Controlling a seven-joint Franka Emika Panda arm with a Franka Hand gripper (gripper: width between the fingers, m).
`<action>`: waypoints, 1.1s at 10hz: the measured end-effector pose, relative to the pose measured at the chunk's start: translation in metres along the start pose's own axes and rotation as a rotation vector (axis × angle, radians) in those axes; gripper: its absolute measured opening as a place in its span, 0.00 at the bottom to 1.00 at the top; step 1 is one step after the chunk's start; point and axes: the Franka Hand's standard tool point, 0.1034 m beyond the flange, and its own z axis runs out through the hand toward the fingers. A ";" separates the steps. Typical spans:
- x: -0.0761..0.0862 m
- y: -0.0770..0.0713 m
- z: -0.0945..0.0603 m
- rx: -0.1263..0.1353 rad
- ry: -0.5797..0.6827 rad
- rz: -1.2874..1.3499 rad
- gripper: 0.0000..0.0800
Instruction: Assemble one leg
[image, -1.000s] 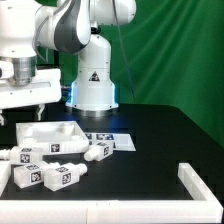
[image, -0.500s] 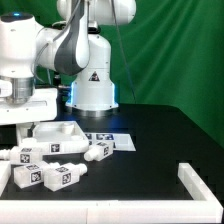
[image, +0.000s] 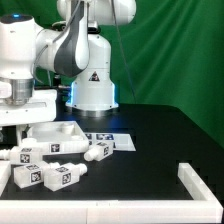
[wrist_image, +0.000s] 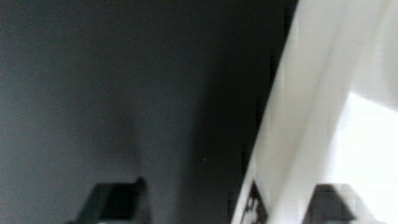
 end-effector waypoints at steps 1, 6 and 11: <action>0.000 0.000 0.000 0.000 0.000 0.000 0.27; 0.001 -0.002 -0.002 0.000 0.002 0.014 0.07; 0.073 -0.010 -0.077 0.082 0.010 0.333 0.07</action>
Offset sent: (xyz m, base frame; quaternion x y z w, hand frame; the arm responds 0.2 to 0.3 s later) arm 0.0000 0.0000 0.0000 0.0000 0.0000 0.0000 1.0000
